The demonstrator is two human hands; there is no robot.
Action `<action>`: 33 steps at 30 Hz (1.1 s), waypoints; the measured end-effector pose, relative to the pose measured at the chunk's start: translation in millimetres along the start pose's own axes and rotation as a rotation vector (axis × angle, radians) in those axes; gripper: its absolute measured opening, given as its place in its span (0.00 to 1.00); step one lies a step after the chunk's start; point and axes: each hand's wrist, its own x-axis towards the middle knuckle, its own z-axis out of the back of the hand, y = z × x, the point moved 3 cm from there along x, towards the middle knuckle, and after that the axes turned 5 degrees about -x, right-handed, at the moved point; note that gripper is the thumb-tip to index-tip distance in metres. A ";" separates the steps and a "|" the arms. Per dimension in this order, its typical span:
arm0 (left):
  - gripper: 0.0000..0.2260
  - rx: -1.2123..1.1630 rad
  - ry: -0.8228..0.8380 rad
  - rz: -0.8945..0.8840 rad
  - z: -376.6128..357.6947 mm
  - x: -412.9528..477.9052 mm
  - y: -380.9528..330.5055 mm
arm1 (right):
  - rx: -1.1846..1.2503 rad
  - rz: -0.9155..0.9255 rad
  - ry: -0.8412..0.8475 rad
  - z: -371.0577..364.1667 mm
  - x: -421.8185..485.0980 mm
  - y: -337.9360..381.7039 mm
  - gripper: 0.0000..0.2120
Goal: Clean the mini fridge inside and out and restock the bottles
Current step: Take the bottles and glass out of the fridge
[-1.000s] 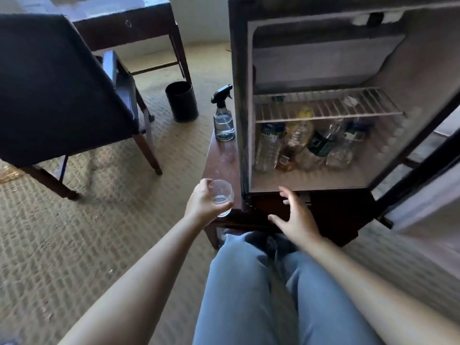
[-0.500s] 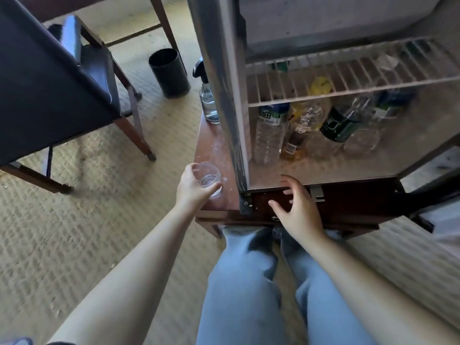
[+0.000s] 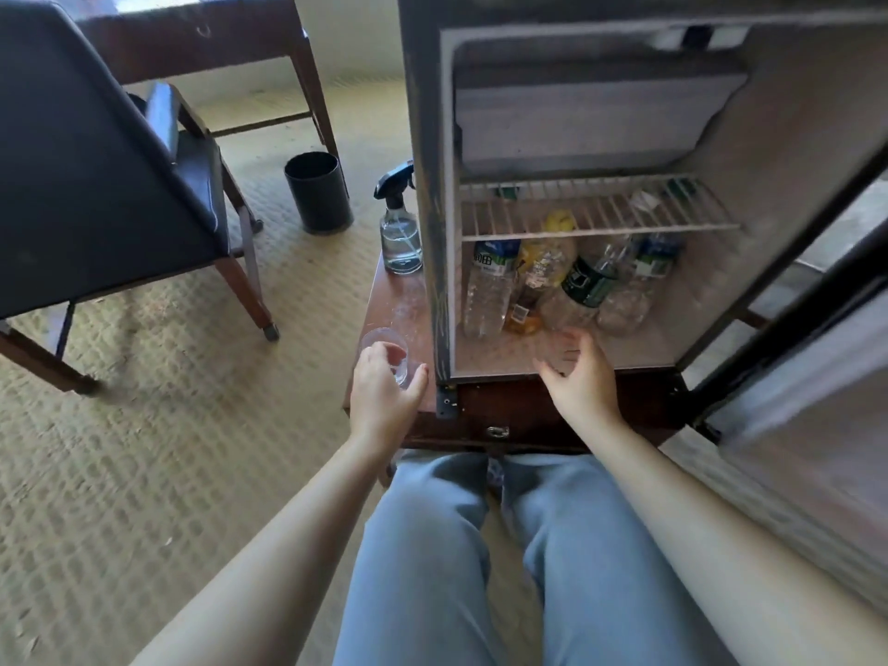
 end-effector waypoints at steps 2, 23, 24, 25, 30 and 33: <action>0.09 -0.011 0.065 -0.069 -1.5 -6.4 -17.7 | 0.024 -0.012 -0.011 20.6 11.0 14.9 0.25; 0.07 -0.001 0.371 -0.209 -38.3 -6.4 -61.0 | 0.127 0.026 -0.063 6.4 95.1 66.8 0.30; 0.07 -0.011 0.377 -0.207 -39.2 -8.5 -61.0 | 0.103 0.027 -0.060 7.0 94.1 65.7 0.30; 0.07 -0.021 0.380 -0.206 -39.9 -10.5 -61.0 | 0.076 0.027 -0.055 8.2 93.2 65.6 0.30; 0.08 0.004 0.369 -0.180 -37.0 -20.1 -58.9 | 0.022 0.006 0.004 17.4 91.6 68.3 0.28; 0.08 0.022 0.373 -0.156 -32.6 -22.8 -55.3 | 0.015 -0.002 0.022 19.8 90.8 69.7 0.29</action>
